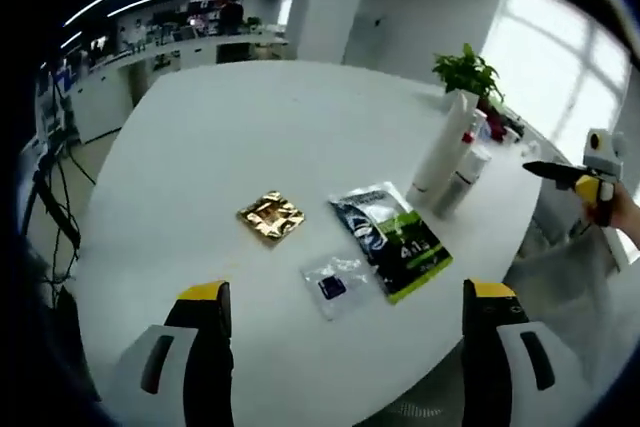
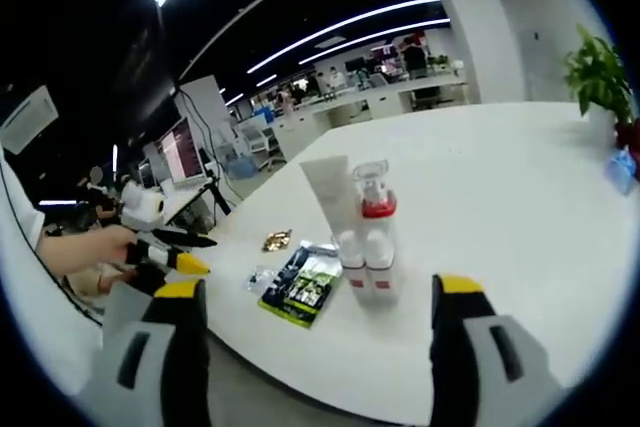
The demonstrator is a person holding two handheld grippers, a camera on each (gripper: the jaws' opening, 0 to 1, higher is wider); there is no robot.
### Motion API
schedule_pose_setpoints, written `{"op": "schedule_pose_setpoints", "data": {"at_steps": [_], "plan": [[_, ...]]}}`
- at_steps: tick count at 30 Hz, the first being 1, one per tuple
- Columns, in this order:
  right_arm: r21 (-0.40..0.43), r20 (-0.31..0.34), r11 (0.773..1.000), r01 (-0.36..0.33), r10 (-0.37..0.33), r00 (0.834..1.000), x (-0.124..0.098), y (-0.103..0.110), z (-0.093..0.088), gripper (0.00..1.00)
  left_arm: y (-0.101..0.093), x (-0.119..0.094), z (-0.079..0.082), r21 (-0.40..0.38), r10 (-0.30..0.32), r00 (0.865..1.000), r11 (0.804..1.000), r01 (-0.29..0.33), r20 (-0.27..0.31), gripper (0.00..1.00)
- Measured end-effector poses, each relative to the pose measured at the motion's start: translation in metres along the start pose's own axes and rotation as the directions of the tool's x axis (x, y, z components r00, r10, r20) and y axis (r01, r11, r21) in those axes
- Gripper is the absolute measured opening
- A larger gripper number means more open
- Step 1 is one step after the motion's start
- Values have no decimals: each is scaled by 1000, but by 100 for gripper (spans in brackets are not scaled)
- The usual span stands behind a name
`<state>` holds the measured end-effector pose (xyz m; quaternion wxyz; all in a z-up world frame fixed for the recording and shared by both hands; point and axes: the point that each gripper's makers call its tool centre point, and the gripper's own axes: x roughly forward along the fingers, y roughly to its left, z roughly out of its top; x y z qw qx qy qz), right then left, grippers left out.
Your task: Arrange the skincare products in the storage area until every visible bottle or jar stands upright without overlapping.
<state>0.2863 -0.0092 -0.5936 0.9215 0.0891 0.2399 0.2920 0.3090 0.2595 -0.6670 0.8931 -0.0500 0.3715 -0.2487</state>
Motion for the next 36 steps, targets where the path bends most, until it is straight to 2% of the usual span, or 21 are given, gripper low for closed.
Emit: {"op": "schedule_pose_setpoints", "data": {"at_steps": [4,8,15,29,36], "plan": [[2,2,1000,6,-6,1000,-1,-3,1,94,3,-9,-1,-78,31,999,997,-27,44,94],[8,0,1000,9,-9,1000,-3,-3,-2,94,4,-16,-4,-114,53,997,992,-47,57,94],[16,-2,1000,11,-11,1000,-4,-4,-4,94,5,-17,-10,-118,64,997,991,-60,36,96],[26,6,999,31,-32,999,-10,-5,-6,93,-1,-11,0,-65,40,999,997,-38,24,93],[32,8,999,42,-42,999,-10,-8,-7,93,4,-10,1,-58,45,999,997,-44,11,92]]}}
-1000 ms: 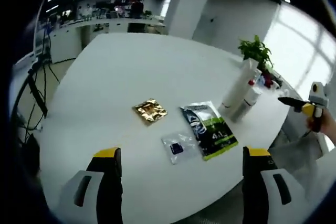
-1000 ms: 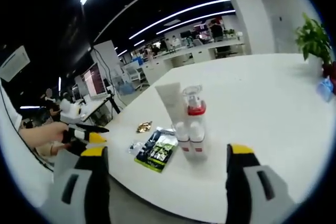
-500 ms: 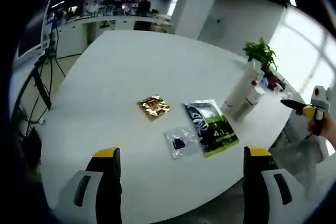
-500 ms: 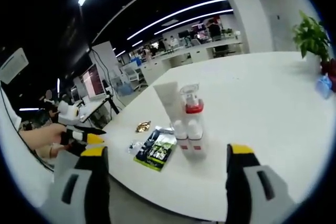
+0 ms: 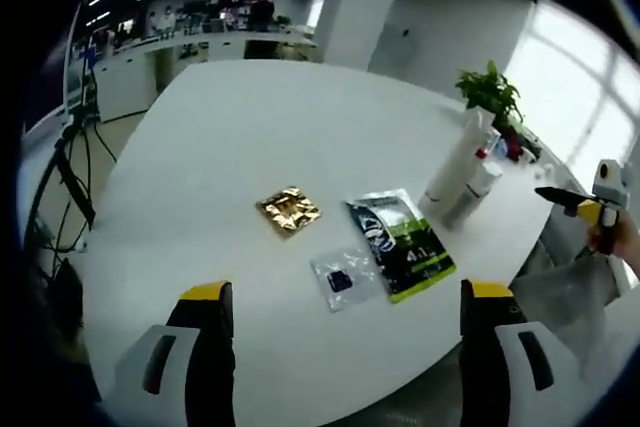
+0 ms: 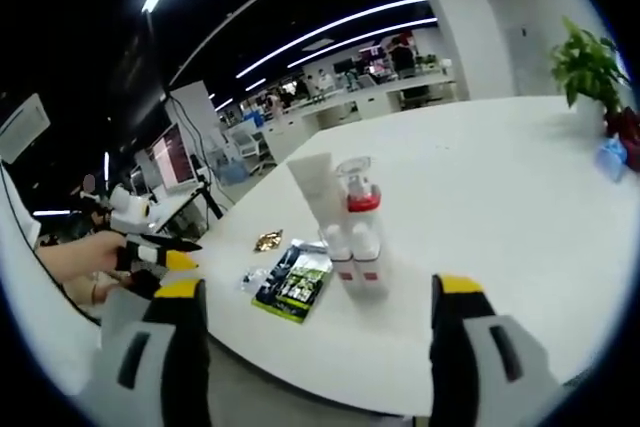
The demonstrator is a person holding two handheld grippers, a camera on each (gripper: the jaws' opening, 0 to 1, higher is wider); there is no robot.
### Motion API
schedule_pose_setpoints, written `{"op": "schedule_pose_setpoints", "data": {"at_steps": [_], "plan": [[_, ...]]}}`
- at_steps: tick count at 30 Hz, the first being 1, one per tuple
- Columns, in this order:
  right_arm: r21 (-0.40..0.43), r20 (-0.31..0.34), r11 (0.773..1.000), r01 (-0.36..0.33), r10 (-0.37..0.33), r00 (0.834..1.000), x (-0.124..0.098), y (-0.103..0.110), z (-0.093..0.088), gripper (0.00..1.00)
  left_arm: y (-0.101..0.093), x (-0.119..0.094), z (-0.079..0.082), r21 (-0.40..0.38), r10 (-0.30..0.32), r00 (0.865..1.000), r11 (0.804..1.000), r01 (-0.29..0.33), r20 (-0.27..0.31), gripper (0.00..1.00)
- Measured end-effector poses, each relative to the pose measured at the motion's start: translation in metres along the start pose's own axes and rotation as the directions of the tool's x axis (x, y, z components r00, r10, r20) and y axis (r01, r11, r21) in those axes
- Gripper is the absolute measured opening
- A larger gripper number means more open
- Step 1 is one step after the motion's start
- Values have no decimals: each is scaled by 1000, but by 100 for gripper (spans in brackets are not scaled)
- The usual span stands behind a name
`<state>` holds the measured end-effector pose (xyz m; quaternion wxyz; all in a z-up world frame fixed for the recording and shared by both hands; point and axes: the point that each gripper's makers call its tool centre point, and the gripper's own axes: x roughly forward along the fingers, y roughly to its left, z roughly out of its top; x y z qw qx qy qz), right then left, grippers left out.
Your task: Arrange the skincare products in the storage area until every visible bottle or jar stands upright without overlapping.
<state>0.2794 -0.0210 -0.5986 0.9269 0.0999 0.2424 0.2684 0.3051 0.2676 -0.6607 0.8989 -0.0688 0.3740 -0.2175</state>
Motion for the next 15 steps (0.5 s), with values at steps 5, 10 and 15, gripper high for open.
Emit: {"op": "schedule_pose_setpoints", "data": {"at_steps": [5,10,15], "plan": [[1,7,1000,4,-4,1000,5,-2,4,93,5,3,0,1,3,1000,1000,-3,-13,92],[3,6,1000,8,-8,1000,9,-4,5,93,13,9,-1,-6,9,999,1000,-9,-46,91],[11,-4,1000,13,-13,1000,10,-5,0,93,18,15,-2,62,11,996,998,-6,-84,91]]}}
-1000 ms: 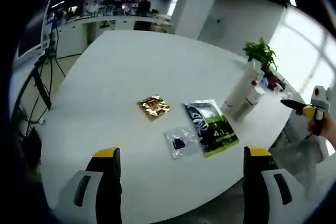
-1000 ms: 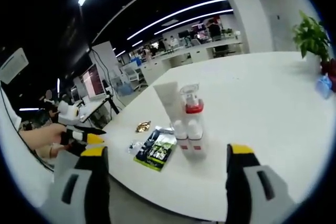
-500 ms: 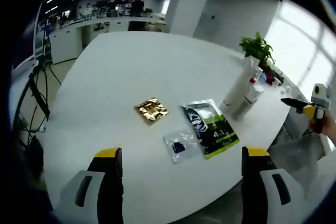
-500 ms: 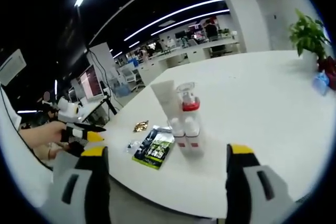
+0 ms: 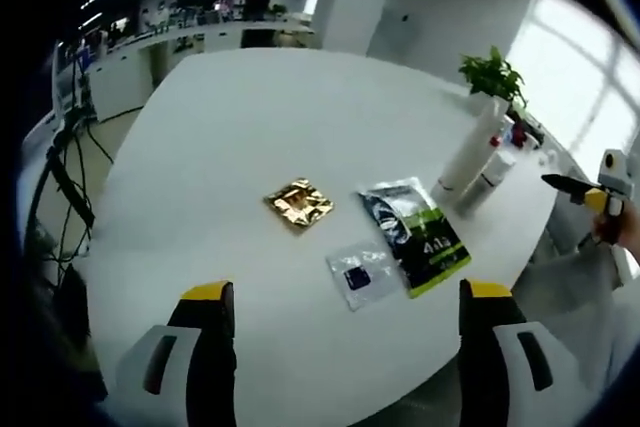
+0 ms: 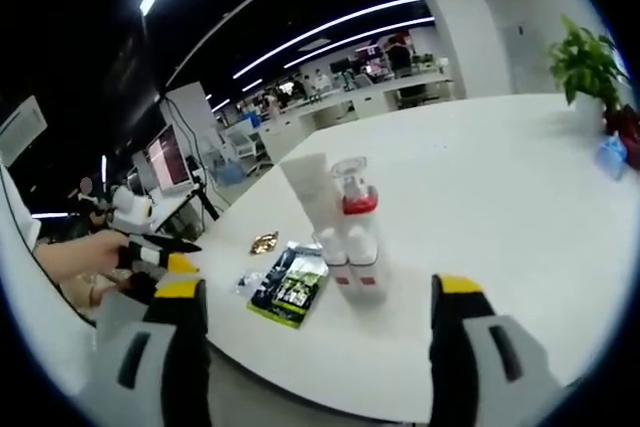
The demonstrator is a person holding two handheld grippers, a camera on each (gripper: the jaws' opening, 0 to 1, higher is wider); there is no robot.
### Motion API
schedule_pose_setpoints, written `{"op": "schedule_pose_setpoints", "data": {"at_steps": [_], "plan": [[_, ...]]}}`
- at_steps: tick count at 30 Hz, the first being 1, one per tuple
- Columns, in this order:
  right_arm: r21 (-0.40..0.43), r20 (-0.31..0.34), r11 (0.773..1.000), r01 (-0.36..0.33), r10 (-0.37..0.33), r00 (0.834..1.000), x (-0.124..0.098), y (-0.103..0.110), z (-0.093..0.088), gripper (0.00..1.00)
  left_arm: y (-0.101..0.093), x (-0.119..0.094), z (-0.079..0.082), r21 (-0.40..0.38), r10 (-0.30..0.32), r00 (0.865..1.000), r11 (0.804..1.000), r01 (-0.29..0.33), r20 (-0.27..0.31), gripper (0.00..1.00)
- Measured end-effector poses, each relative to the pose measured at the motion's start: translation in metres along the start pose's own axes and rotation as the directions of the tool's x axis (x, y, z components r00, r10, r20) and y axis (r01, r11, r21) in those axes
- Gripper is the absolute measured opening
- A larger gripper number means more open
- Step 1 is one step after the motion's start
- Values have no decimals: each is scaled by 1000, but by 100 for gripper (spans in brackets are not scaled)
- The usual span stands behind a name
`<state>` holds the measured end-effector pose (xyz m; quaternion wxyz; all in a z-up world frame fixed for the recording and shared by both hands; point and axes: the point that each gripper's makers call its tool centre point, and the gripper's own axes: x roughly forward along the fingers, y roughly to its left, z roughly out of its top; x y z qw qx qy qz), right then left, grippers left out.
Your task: Arrange the skincare products in the storage area until every visible bottle or jar stands upright without overlapping.
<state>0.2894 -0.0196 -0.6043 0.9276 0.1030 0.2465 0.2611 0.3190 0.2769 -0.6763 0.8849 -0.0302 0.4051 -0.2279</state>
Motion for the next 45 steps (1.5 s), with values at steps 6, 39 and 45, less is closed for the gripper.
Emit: {"op": "schedule_pose_setpoints", "data": {"at_steps": [6,39,45], "plan": [[4,-8,1000,6,-5,1000,4,-3,0,93,5,8,3,102,8,999,995,-3,-52,91],[42,-36,998,44,-43,998,9,-16,-10,93,46,69,14,495,71,946,863,100,-315,79],[57,-40,997,61,-58,997,8,-19,-12,93,51,82,23,516,76,941,849,112,-330,76]]}}
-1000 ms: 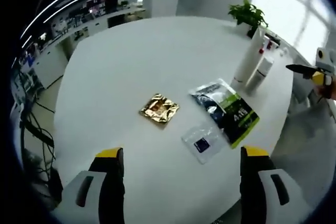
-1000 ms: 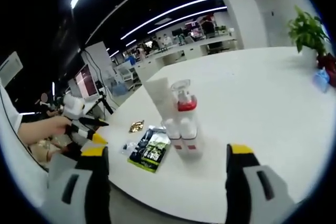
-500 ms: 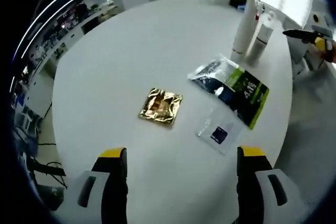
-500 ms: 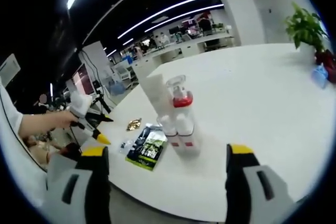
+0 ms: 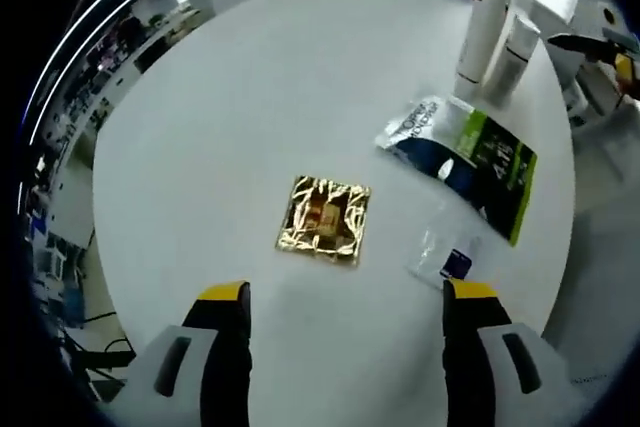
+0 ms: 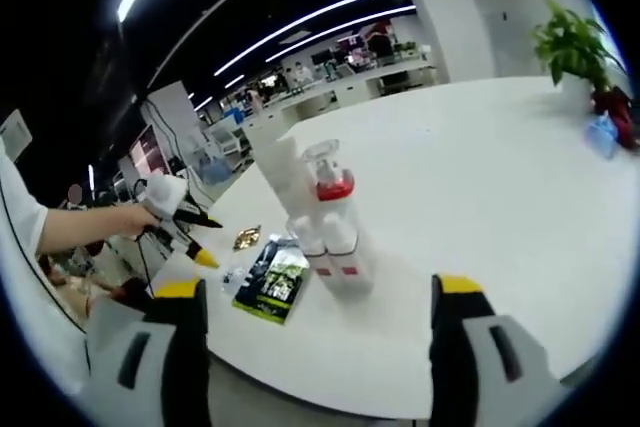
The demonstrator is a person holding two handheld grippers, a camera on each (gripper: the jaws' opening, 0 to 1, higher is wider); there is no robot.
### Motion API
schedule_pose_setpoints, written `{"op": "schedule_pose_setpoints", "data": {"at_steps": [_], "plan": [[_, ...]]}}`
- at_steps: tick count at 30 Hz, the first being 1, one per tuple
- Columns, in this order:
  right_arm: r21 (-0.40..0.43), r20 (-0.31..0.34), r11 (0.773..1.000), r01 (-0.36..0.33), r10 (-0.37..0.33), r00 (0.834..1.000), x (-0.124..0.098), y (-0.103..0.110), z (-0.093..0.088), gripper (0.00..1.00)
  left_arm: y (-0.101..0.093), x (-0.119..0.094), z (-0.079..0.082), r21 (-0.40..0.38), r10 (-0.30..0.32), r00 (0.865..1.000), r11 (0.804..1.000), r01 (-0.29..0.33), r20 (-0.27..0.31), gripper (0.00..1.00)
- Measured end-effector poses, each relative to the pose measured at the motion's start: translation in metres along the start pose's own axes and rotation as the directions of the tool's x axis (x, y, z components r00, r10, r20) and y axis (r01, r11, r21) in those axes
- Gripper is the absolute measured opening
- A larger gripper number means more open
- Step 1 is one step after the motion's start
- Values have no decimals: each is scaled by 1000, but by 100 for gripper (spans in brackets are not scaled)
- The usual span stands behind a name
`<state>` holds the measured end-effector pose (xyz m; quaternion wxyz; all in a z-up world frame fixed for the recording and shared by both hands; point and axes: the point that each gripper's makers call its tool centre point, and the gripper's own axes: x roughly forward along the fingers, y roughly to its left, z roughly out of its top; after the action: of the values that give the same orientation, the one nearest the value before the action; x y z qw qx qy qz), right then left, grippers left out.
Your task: Arrange the skincare products in the storage area until every visible bottle or jar stands upright without overlapping.
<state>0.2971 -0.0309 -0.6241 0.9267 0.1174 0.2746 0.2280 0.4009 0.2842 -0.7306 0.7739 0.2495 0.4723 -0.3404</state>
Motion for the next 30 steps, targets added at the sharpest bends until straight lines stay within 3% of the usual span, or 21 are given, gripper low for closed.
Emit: {"op": "schedule_pose_setpoints", "data": {"at_steps": [12,30], "plan": [[16,-3,1000,16,-16,1000,2,-2,-3,93,15,20,16,63,-27,999,998,30,-42,68],[28,-7,999,33,-32,999,2,-8,-3,93,12,38,31,86,-87,994,992,92,-64,57]]}}
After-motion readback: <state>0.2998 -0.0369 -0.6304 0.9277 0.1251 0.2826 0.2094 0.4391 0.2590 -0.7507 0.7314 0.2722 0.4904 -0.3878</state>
